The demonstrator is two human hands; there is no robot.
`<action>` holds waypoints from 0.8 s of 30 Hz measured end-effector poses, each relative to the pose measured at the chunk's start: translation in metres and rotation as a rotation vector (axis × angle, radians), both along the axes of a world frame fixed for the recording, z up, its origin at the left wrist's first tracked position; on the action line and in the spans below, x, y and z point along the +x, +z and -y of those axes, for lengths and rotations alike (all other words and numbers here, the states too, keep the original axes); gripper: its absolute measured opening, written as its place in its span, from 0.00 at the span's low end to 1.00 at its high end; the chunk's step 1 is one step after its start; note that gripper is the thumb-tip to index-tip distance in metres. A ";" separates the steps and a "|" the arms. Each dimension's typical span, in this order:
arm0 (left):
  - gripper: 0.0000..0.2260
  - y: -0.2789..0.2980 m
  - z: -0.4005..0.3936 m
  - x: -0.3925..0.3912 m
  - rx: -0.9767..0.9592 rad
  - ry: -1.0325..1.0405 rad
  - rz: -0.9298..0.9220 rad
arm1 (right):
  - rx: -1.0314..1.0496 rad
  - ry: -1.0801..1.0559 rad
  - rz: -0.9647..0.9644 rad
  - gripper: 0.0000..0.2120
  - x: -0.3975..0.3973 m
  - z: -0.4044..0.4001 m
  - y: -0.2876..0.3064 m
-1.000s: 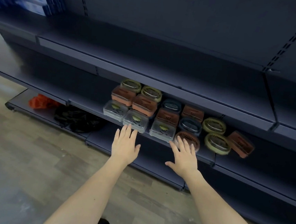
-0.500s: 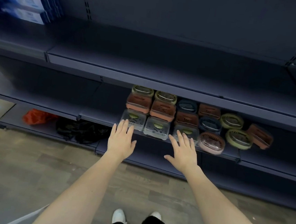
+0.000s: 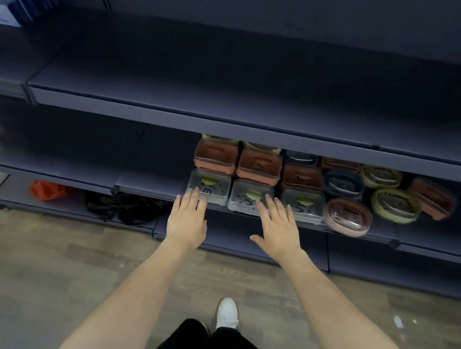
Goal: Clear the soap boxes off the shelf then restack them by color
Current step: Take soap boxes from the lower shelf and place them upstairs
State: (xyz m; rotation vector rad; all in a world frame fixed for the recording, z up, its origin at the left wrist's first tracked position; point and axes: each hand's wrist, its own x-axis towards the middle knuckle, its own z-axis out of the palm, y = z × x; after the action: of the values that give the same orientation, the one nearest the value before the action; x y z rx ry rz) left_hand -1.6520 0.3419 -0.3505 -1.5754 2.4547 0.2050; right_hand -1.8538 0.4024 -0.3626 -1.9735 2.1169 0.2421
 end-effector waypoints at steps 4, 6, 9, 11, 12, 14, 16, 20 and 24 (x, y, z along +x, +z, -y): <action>0.27 -0.018 0.023 0.002 0.012 -0.021 0.021 | -0.022 0.027 0.000 0.41 0.003 0.027 -0.016; 0.27 -0.028 0.037 0.000 0.009 -0.046 0.020 | -0.039 0.042 -0.004 0.41 0.005 0.042 -0.024; 0.28 -0.046 0.058 -0.006 -0.014 -0.082 -0.004 | -0.031 0.055 -0.022 0.41 0.006 0.061 -0.041; 0.30 -0.060 0.070 -0.011 -0.036 -0.104 -0.031 | -0.022 0.046 -0.034 0.42 0.004 0.071 -0.056; 0.32 -0.067 0.075 -0.013 -0.039 -0.113 -0.040 | -0.013 0.038 -0.035 0.43 0.003 0.075 -0.063; 0.35 -0.082 0.083 -0.015 -0.045 -0.127 -0.047 | -0.007 0.026 -0.039 0.44 0.001 0.079 -0.079; 0.38 -0.097 0.091 -0.017 -0.046 -0.133 -0.041 | -0.016 0.025 -0.045 0.44 -0.003 0.083 -0.092; 0.41 -0.120 0.102 -0.017 -0.091 -0.162 0.001 | -0.057 0.020 -0.102 0.45 -0.010 0.084 -0.112; 0.41 -0.133 0.109 -0.015 -0.146 -0.176 -0.002 | -0.180 0.005 -0.144 0.49 -0.012 0.084 -0.129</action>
State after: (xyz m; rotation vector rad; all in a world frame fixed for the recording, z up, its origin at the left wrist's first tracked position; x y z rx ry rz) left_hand -1.6666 0.2324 -0.4834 -1.4005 2.6447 -0.0012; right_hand -1.8655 0.3184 -0.4917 -2.1190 2.2968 0.2061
